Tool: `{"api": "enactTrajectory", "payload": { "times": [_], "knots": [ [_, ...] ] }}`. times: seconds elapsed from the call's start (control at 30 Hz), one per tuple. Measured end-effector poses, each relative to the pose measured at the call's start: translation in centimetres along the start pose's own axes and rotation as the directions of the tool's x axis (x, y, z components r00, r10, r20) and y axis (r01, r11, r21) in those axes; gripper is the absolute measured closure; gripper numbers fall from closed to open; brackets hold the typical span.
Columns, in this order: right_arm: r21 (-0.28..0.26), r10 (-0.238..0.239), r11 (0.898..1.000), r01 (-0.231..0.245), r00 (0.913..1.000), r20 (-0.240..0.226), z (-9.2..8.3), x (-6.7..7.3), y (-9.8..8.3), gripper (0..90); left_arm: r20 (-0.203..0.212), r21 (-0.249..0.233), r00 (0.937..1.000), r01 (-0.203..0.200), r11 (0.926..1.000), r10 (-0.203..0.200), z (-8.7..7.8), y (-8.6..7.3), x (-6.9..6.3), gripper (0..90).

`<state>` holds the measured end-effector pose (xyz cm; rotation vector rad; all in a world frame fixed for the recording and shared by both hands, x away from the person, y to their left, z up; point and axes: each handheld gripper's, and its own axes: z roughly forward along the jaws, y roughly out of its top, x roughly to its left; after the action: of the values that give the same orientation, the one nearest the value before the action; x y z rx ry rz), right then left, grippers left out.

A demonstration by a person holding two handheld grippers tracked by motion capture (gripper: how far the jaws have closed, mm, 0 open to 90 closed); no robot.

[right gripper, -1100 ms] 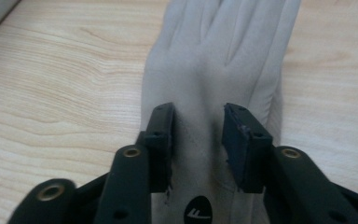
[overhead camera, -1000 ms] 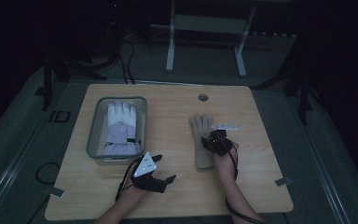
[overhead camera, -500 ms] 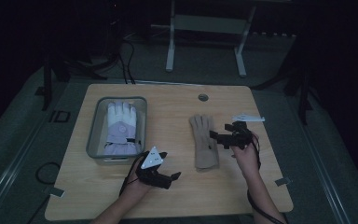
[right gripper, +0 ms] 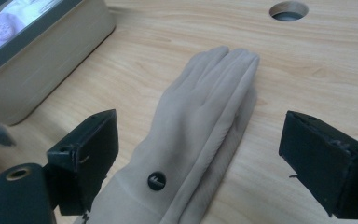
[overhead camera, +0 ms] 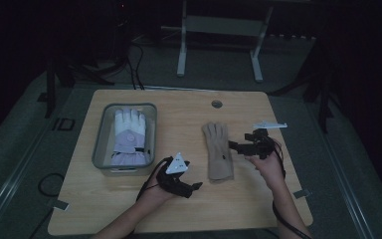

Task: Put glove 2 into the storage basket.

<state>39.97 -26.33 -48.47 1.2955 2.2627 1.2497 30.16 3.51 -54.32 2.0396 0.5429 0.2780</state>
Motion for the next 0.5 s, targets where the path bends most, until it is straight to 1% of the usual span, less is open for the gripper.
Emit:
{"api": "enactTrajectory", "payload": {
  "times": [0.03,0.07,0.1,0.17,0.2,0.27,0.3,0.33,0.37,0.4,0.43,0.47,0.5],
  "knots": [
    [0.000,0.001,1.000,-0.001,1.0000,0.004,0.3,-0.3,0.5,21.5,0.009,0.006,0.9999,-0.011,0.9999,0.011,0.3,0.3,-0.1,14.2],
    [0.006,0.004,1.000,-0.004,1.0000,-0.001,0.4,-0.5,0.8,23.9,0.015,0.010,0.9995,-0.027,0.9996,0.027,0.6,0.7,-0.3,14.2],
    [0.009,0.011,1.000,-0.011,0.9999,-0.011,0.7,-0.7,1.1,24.0,0.033,0.017,0.9977,-0.060,0.9981,0.059,1.4,1.2,-0.6,15.2],
    [0.015,0.010,1.000,-0.010,1.0000,-0.002,1.3,-1.0,1.6,27.5,0.054,0.029,0.9958,-0.076,0.9967,0.074,2.2,1.8,-0.8,16.4],
    [0.015,0.010,1.000,-0.010,1.0000,-0.002,1.3,-1.0,1.6,27.5,0.054,0.029,0.9958,-0.076,0.9967,0.074,2.2,1.8,-0.8,16.4],
    [0.028,0.022,0.999,-0.022,0.9998,0.000,2.3,-1.4,2.1,29.6,0.065,0.046,0.9939,-0.092,0.9947,0.089,3.1,2.4,-0.9,16.5],
    [0.034,0.025,0.999,-0.025,0.9997,-0.001,2.6,-1.5,2.2,29.6,0.081,0.050,0.9918,-0.104,0.9933,0.099,3.7,2.8,-1.0,16.5],
    [0.042,0.030,0.999,-0.030,0.9995,0.010,3.3,-1.8,2.3,29.8,0.080,0.057,0.9912,-0.110,0.9923,0.105,4.0,3.0,-1.1,16.5],
    [0.049,0.039,0.998,-0.039,0.9992,0.008,3.7,-1.9,2.4,30.9,0.087,0.066,0.9889,-0.127,0.9897,0.121,4.6,3.4,-1.1,16.5],
    [0.062,0.051,0.997,-0.052,0.9987,0.004,4.4,-2.1,2.5,30.8,0.087,0.071,0.9881,-0.133,0.9886,0.127,4.9,3.6,-1.1,16.5],
    [0.069,0.055,0.996,-0.056,0.9984,0.013,4.8,-2.2,2.6,30.8,0.079,0.079,0.9879,-0.140,0.9870,0.134,5.4,3.9,-1.2,16.5],
    [0.081,0.060,0.995,-0.061,0.9981,0.014,5.4,-2.3,2.6,30.8,0.085,0.086,0.9860,-0.150,0.9849,0.143,5.9,4.2,-1.2,16.5],
    [0.089,0.076,0.993,-0.076,0.9971,0.004,6.1,-2.5,2.7,30.1,0.083,0.095,0.9849,-0.160,0.9826,0.152,6.1,4.4,-1.1,16.5]
  ]
}}
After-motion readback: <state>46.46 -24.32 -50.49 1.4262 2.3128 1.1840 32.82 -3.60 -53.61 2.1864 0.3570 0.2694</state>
